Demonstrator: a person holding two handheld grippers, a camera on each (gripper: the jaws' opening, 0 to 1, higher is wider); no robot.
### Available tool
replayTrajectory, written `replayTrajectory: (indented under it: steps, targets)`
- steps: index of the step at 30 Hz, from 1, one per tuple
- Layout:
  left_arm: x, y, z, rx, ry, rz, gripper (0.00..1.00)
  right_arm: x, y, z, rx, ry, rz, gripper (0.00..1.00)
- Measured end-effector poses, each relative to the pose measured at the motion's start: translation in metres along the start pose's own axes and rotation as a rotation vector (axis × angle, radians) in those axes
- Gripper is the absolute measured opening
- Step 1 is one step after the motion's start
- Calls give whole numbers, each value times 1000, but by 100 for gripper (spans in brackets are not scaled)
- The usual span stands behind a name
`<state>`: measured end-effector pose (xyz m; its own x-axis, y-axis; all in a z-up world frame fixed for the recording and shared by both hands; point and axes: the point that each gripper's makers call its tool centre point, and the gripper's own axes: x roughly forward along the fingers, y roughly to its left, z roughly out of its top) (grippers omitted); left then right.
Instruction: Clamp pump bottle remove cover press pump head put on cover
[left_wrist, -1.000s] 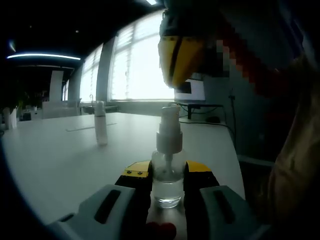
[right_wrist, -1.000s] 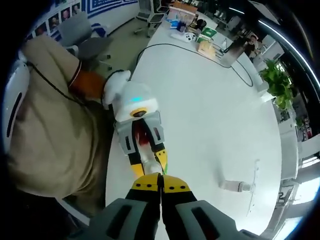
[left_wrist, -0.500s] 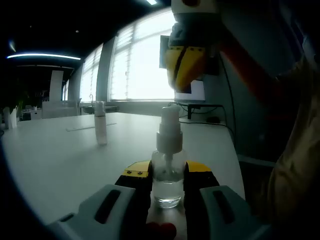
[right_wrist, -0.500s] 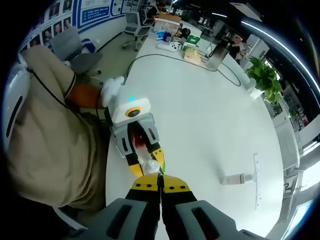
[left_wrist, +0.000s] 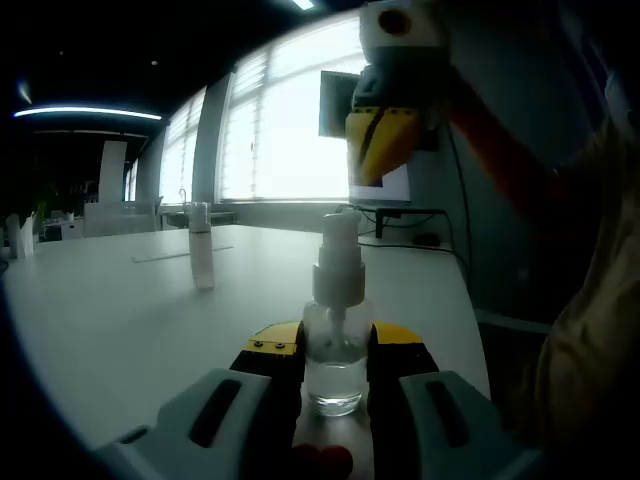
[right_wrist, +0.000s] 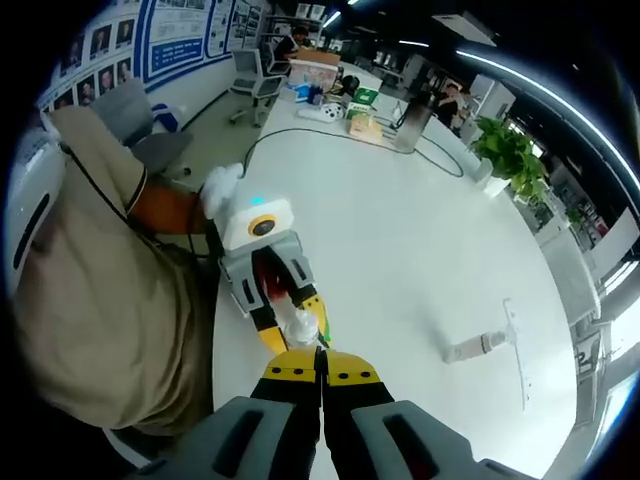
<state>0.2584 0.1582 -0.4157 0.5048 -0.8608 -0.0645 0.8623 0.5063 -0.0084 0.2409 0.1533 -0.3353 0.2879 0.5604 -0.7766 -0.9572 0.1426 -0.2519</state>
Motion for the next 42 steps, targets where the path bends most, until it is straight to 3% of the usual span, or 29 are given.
replayTrajectory:
  steps: [12, 25, 42]
  targets:
    - [0, -1, 0, 0, 0, 0, 15, -3, -6, -11, 57, -76, -54, 0]
    - [0, 0, 0, 2, 0, 0, 15, -12, -16, -22, 124, -215, -146, 0]
    - [0, -1, 0, 2, 0, -2, 15, -16, -20, -51, 203, -285, -248, 0]
